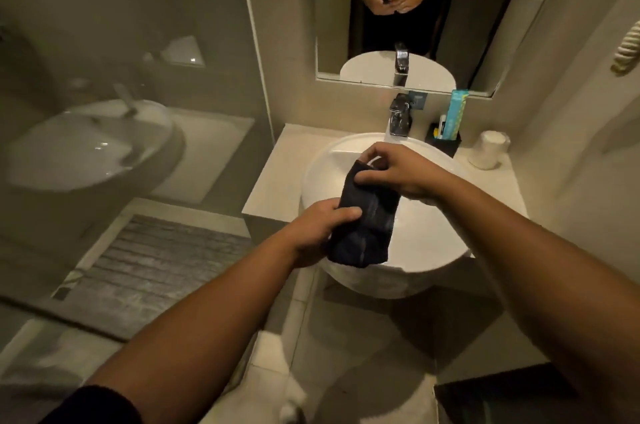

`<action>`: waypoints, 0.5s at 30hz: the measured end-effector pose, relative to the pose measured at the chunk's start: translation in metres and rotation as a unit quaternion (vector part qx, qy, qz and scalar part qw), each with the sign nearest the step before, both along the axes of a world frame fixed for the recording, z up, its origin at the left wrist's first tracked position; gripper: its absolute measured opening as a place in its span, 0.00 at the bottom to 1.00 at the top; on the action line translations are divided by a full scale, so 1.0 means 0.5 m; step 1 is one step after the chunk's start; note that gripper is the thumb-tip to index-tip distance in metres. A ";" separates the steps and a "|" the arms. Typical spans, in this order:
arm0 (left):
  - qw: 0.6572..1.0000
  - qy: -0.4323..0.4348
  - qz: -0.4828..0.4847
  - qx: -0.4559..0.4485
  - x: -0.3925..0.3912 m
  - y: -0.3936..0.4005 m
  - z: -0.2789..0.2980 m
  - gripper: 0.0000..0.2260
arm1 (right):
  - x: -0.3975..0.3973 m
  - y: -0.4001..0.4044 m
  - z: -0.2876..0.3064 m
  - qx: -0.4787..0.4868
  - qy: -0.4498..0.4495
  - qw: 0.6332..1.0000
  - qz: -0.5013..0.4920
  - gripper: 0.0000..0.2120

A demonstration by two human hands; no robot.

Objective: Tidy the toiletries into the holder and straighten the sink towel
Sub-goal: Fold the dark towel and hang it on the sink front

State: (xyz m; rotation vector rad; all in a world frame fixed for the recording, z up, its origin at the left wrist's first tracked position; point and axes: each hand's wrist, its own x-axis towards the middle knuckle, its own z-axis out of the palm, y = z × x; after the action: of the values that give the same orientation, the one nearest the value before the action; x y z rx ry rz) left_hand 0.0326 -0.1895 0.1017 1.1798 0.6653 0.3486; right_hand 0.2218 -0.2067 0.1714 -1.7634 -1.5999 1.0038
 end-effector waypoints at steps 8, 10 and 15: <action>0.978 -0.133 0.100 -0.125 -0.061 0.150 -0.034 0.18 | -0.102 0.213 -0.010 0.008 0.010 0.997 0.081 0.11; 0.971 -0.141 0.119 -0.149 -0.067 0.215 -0.060 0.17 | -0.101 0.281 -0.045 0.028 0.041 0.998 0.034 0.11; 0.917 -0.120 0.278 -0.258 -0.067 0.415 -0.166 0.19 | -0.039 0.428 -0.218 0.002 -0.026 0.988 -0.152 0.21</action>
State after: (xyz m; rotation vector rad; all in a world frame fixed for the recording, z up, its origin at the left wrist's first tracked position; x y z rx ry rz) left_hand -0.0011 0.0178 0.0188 0.4148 0.8077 0.7333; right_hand 0.2024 0.0073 0.0622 -1.9710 -1.3082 0.8126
